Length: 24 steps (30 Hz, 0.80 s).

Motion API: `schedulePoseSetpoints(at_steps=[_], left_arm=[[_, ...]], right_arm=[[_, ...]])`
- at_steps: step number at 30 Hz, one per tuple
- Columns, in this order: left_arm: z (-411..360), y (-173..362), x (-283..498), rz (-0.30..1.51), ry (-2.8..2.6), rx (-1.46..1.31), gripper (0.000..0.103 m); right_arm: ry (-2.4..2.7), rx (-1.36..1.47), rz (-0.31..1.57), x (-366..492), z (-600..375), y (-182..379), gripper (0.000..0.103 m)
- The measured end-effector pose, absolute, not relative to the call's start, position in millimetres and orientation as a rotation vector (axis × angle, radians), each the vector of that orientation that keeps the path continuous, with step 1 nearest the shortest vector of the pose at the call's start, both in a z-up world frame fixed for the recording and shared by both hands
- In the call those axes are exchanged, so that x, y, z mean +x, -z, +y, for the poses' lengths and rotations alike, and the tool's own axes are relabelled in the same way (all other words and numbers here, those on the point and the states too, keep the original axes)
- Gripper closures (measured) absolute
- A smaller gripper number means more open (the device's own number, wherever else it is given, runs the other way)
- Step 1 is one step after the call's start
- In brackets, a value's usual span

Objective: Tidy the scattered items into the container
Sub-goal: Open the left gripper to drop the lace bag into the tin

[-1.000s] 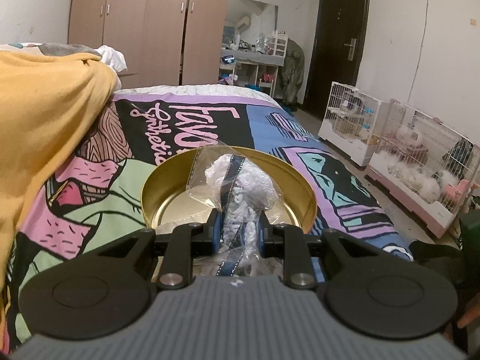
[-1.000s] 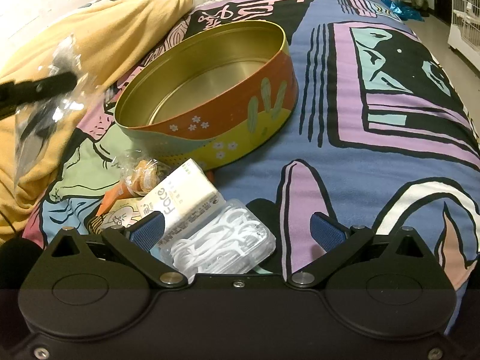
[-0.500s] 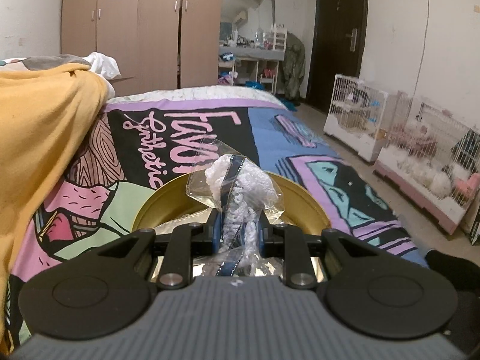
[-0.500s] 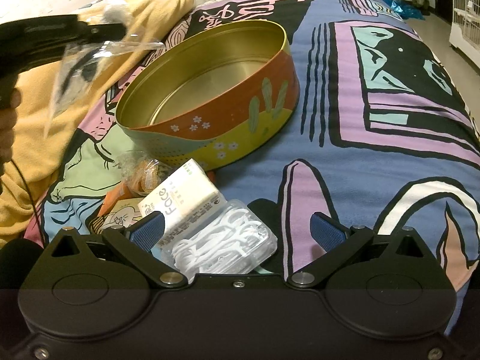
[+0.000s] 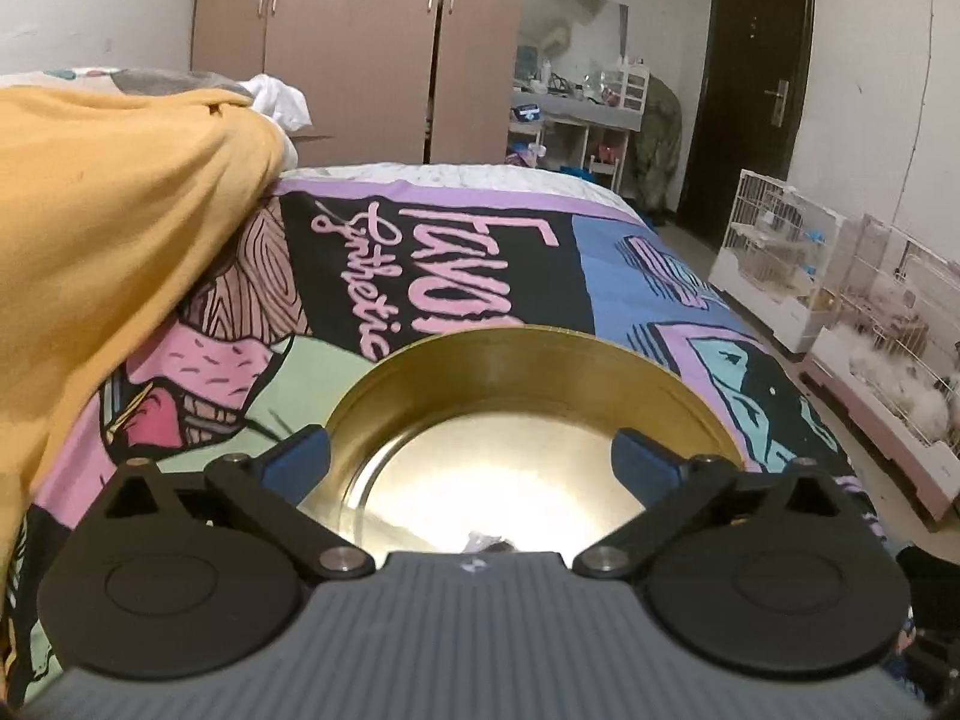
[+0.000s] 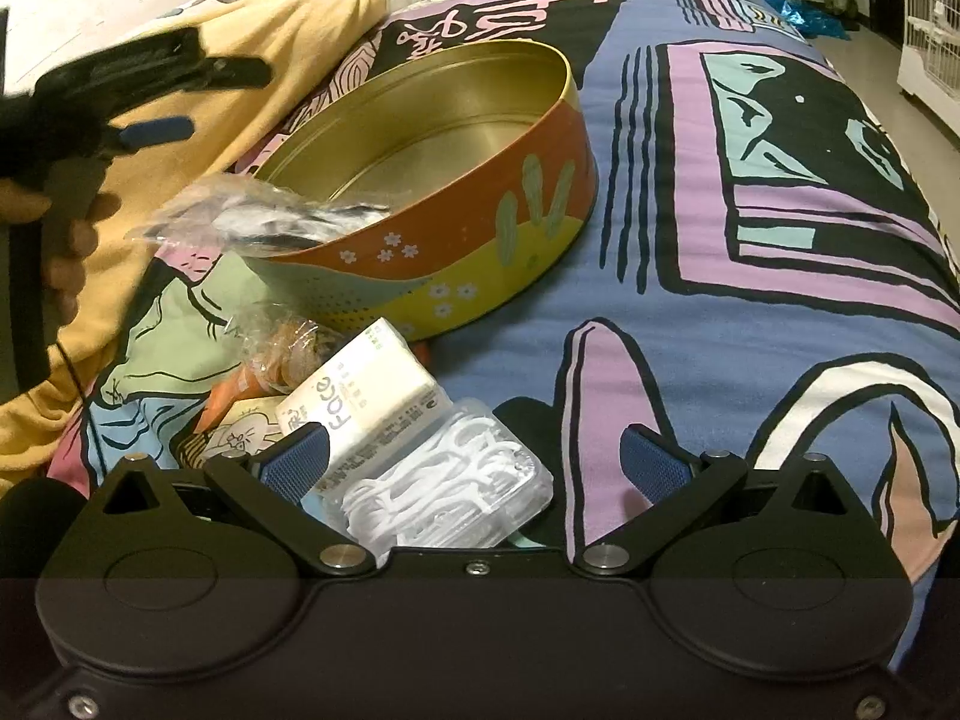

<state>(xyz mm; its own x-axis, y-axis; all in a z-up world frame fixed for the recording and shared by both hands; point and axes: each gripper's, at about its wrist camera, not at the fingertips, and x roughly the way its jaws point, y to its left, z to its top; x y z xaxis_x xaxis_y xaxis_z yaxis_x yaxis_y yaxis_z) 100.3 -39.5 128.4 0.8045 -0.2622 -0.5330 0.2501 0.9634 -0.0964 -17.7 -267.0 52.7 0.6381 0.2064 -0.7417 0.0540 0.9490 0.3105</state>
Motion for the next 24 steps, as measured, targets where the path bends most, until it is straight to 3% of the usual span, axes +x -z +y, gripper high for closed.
schedulePoseSetpoints(at_steps=[12,24], left_arm=[[-2.1,-98.6,58.5,0.687,0.317,-0.017,0.0],[-18.7,-55.8,-7.1,0.798,0.502,0.113,0.0]], right_arm=[[-0.087,0.306,0.88,-17.2,-265.6,-51.2,0.0],[-0.118,0.232,0.871,-21.3,-255.8,-54.7,0.0]])
